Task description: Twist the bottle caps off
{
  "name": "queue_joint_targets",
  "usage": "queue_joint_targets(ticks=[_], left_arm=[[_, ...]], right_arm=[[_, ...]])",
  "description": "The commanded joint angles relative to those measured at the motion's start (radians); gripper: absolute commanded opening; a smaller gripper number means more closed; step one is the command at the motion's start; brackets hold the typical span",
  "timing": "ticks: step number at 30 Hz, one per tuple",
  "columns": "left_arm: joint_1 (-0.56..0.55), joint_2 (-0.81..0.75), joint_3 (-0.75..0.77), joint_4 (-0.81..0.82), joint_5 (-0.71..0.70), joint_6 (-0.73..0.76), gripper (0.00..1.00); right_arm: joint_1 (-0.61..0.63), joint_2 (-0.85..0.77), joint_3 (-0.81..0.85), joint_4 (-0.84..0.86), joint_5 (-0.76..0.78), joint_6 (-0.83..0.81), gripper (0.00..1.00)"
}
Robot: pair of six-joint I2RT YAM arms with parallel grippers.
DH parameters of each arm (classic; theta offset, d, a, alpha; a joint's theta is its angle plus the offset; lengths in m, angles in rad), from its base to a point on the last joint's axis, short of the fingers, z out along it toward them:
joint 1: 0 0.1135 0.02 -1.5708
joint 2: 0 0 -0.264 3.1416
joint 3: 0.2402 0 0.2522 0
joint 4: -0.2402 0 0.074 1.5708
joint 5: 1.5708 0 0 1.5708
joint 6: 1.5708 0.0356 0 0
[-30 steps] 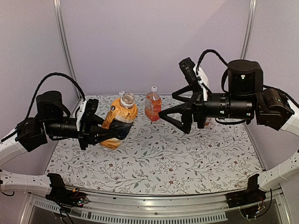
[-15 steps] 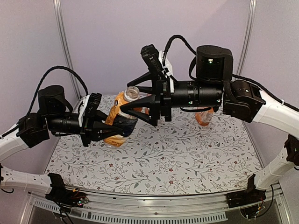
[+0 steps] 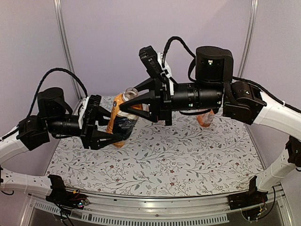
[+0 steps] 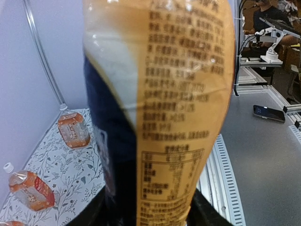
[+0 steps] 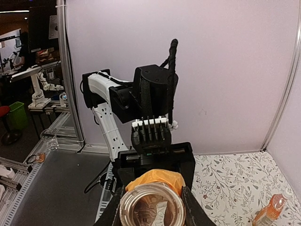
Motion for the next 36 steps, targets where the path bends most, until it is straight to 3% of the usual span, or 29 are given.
queue_joint_targets(ticks=[1,2,8,11,18,23,29,36], left_arm=[[-0.015,-0.029,-0.044,0.022,-0.061,-0.004,0.93],[-0.015,-0.038,-0.057,0.022,-0.087,-0.001,0.99],[0.001,-0.093,-0.127,0.025,-0.202,-0.009,0.99],[0.014,-0.105,-0.144,0.036,-0.211,-0.011,1.0],[0.023,-0.123,-0.169,0.056,-0.206,-0.015,0.99],[0.04,-0.129,-0.18,0.057,-0.195,-0.025,1.0],[0.04,-0.124,-0.18,0.07,-0.192,-0.017,1.0],[0.041,-0.117,-0.174,0.074,-0.186,-0.011,1.0]], right_arm=[[0.0,-0.034,-0.043,-0.027,0.169,0.039,0.0],[-0.001,-0.046,-0.06,-0.042,0.237,0.045,0.0],[-0.064,-0.148,-0.203,-0.223,0.786,0.141,0.0],[-0.161,-0.199,-0.347,-0.268,0.929,0.207,0.0],[-0.447,-0.32,-0.711,-0.045,0.873,0.344,0.0],[-0.566,-0.311,-0.827,0.103,0.843,0.348,0.0],[-0.643,-0.253,-0.884,0.237,0.78,0.372,0.0],[-0.659,-0.234,-0.93,0.274,0.78,0.425,0.0]])
